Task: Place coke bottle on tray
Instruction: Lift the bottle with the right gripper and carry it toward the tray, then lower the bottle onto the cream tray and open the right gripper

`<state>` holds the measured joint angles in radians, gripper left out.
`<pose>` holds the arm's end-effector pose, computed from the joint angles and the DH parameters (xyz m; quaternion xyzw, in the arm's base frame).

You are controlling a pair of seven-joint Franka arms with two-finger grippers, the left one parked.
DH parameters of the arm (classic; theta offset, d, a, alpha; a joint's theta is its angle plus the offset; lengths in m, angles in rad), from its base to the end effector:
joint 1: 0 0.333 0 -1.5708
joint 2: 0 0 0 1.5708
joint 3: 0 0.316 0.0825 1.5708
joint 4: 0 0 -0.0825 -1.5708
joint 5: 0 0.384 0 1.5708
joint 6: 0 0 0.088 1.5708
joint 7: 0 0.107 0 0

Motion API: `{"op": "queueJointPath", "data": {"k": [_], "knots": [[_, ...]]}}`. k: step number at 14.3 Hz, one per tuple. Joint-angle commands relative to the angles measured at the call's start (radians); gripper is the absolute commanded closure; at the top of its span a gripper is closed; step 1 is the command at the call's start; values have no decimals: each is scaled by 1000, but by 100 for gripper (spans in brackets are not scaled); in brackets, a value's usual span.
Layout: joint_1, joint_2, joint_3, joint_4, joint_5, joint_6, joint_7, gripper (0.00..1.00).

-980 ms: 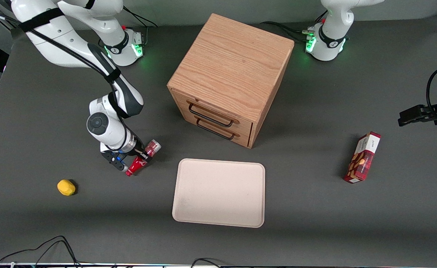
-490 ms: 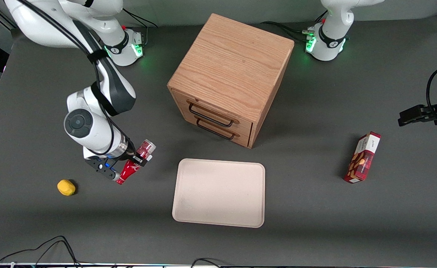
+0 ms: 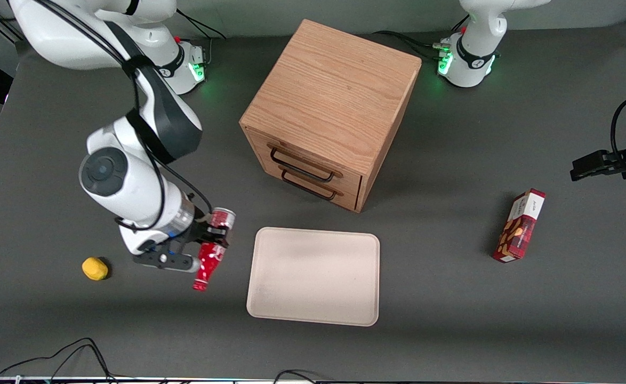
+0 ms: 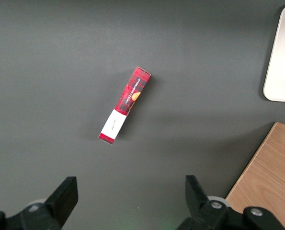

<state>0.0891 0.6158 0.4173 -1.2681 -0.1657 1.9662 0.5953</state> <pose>0.6795 0.2789 0.4302 -0.9954 0.0596 -0.0366 0.0662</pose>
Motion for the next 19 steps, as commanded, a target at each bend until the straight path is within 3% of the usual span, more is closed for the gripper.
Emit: {"op": "queueJointPath", "data": {"k": [1, 5, 7, 9, 12, 15, 17, 19], "knots": [[75, 198, 3, 203, -41, 35, -116, 100], [83, 310, -6, 196, -52, 98, -117, 100], [101, 344, -9, 193, -102, 134, -111, 100], [103, 384, -9, 193, -109, 181, -104, 100], [110, 415, -21, 151, -165, 267, -60, 88], [109, 430, -29, 138, -175, 295, -58, 78], [110, 440, -35, 136, -175, 309, -36, 52], [110, 438, -35, 136, -179, 310, -28, 0]]}}
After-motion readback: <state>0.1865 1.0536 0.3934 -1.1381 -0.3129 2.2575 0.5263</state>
